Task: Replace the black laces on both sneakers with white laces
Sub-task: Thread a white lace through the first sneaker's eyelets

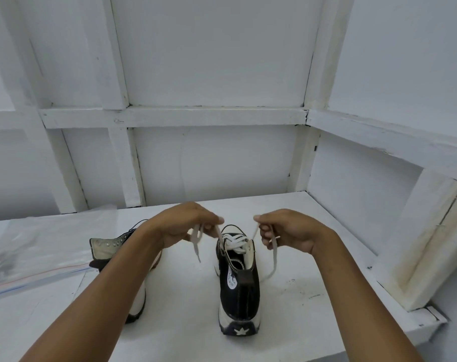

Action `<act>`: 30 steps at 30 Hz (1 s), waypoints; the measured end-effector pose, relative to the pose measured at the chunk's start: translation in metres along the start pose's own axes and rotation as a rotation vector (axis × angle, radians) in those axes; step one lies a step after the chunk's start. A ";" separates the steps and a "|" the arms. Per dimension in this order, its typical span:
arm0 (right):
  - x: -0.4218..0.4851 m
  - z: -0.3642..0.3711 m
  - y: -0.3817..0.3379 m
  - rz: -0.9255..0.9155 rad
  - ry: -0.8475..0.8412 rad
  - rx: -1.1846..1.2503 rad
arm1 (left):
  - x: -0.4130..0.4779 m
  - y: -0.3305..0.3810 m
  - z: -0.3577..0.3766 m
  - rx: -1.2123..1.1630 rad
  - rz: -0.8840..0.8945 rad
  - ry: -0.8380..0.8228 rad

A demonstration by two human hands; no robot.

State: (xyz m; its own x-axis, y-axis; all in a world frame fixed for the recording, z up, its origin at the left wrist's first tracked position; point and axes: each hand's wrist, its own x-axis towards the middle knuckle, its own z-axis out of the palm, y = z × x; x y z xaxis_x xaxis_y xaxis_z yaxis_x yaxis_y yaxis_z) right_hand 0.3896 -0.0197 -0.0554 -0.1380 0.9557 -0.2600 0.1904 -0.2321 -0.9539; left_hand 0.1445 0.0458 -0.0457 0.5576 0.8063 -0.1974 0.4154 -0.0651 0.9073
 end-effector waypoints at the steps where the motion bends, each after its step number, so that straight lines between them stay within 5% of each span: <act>1: 0.000 0.000 -0.007 -0.033 0.029 0.031 | 0.001 0.006 -0.001 -0.048 0.019 0.039; 15: -0.009 0.008 -0.126 -0.447 0.264 0.515 | -0.005 0.108 -0.016 -0.730 0.342 0.274; 21: -0.012 0.010 -0.143 -0.600 0.301 0.541 | -0.005 0.124 -0.021 -0.714 0.540 0.277; 30: -0.014 0.003 -0.123 -0.603 0.404 0.321 | -0.003 0.110 -0.030 -0.483 0.495 0.319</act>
State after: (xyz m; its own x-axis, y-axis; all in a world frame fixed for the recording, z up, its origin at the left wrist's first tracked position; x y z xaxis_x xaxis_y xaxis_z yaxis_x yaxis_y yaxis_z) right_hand 0.3650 -0.0052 0.0656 0.2474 0.9107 0.3309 -0.1024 0.3642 -0.9257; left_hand 0.1672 0.0541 0.0653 0.3319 0.8855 0.3250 -0.2302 -0.2581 0.9383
